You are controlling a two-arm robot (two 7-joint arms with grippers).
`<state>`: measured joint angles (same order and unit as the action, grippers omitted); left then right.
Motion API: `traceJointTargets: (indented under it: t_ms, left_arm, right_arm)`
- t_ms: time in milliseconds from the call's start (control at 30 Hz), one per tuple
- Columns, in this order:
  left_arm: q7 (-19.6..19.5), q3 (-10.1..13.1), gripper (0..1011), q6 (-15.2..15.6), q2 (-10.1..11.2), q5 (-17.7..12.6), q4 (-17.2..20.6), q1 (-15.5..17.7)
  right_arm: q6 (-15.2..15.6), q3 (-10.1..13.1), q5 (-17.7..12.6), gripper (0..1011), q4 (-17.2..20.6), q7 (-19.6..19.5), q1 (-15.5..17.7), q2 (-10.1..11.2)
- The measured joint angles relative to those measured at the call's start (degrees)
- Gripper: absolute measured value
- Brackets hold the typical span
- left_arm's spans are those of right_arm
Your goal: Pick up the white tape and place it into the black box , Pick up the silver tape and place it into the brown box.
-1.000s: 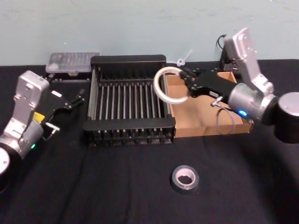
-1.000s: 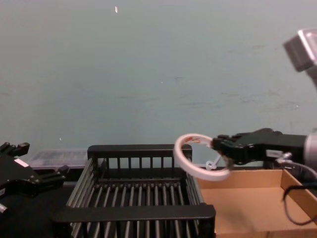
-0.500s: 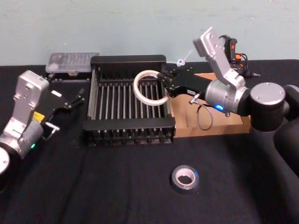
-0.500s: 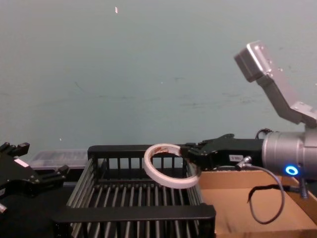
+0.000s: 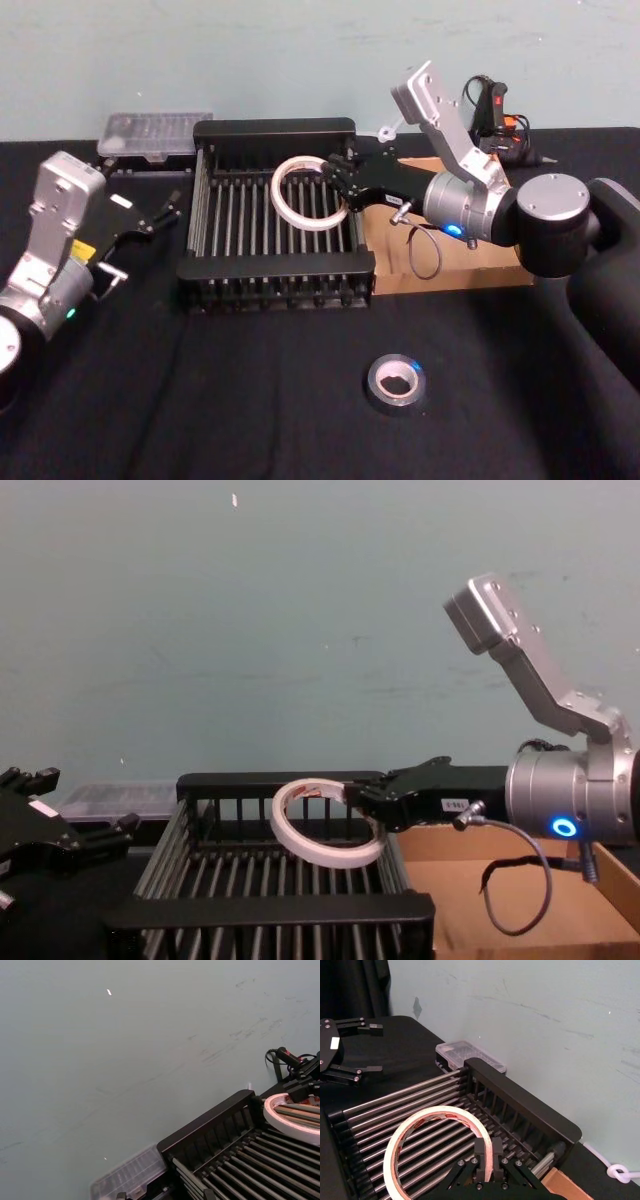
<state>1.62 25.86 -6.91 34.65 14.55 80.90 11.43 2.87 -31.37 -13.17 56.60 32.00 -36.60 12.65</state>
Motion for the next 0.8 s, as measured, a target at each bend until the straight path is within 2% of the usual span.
traceJointTargets:
  t_ms: [333, 467, 800]
  left_arm:
    - [0.0, 0.0, 1001, 0.0, 0.0, 0.0, 0.0, 0.0]
    - [0.0, 0.0, 1001, 0.0, 0.0, 0.0, 0.0, 0.0]
    - [0.0, 0.0, 1001, 0.0, 0.0, 0.0, 0.0, 0.0]
  right_arm:
    - [0.1, 0.1, 0.0, 95, 0.2, -0.1, 0.1, 0.1]
    - [0.1, 0.1, -0.1, 174, 0.2, -0.1, 0.1, 0.1]
    - [0.1, 0.2, -0.1, 503, 0.3, -0.2, 0.2, 0.2]
